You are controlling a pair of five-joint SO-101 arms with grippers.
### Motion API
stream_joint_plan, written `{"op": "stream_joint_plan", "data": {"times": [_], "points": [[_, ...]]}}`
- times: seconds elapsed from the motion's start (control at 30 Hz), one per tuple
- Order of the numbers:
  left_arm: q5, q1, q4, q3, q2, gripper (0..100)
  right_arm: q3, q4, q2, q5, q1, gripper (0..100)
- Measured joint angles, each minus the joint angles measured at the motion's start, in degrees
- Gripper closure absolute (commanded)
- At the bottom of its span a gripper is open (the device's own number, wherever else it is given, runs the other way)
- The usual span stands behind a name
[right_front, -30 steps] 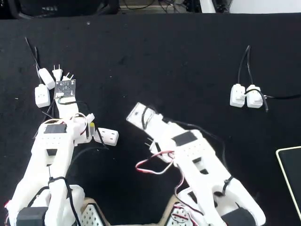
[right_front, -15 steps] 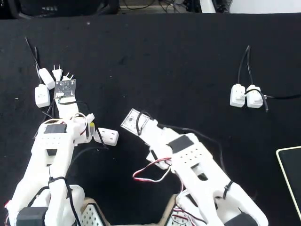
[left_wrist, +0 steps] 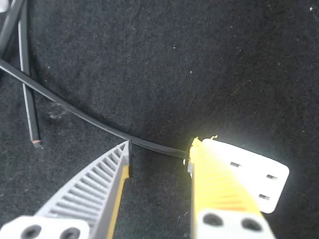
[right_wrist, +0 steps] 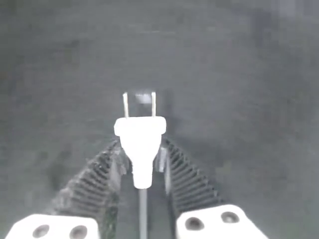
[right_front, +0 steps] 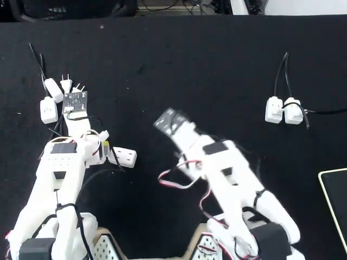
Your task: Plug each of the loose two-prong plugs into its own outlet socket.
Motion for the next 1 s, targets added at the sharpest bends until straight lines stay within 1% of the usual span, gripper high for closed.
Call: {"op": "stream_joint_plan", "data": {"times": [0.07, 0.2, 0.33, 0.43, 0.5, 0.57, 0.7, 0.77, 0.9, 1.0], "points": [[0.0, 0.0, 0.0, 0.0, 0.0, 80, -1.93, -0.26, 0.0, 1.14, 3.96, 98.7], [0.0, 0.0, 0.0, 0.0, 0.0, 80, -6.42, -0.35, 0.09, 6.42, 10.02, 98.5], [0.0, 0.0, 0.0, 0.0, 0.0, 80, -10.64, -0.35, 4.04, 10.2, 10.73, 98.6], [0.0, 0.0, 0.0, 0.0, 0.0, 80, -16.35, 0.26, 6.33, 13.63, 12.84, 98.7], [0.0, 0.0, 0.0, 0.0, 0.0, 80, -21.71, 3.52, 6.33, 16.88, 14.95, 98.7], [0.0, 0.0, 0.0, 0.0, 0.0, 80, -28.04, 8.88, 6.33, 20.66, 16.18, 98.7], [0.0, 0.0, 0.0, 0.0, 0.0, 80, -40.44, 21.27, 6.33, 28.75, 17.05, 98.7], [0.0, 0.0, 0.0, 0.0, 0.0, 80, -44.4, 25.93, 6.33, 33.23, 17.14, 98.7], [0.0, 0.0, 0.0, 0.0, 0.0, 80, -45.36, 28.31, 6.33, 40.7, 17.14, 98.7], [0.0, 0.0, 0.0, 0.0, 0.0, 80, -40.26, 26.64, 6.33, 43.43, 17.14, 98.7]]}}
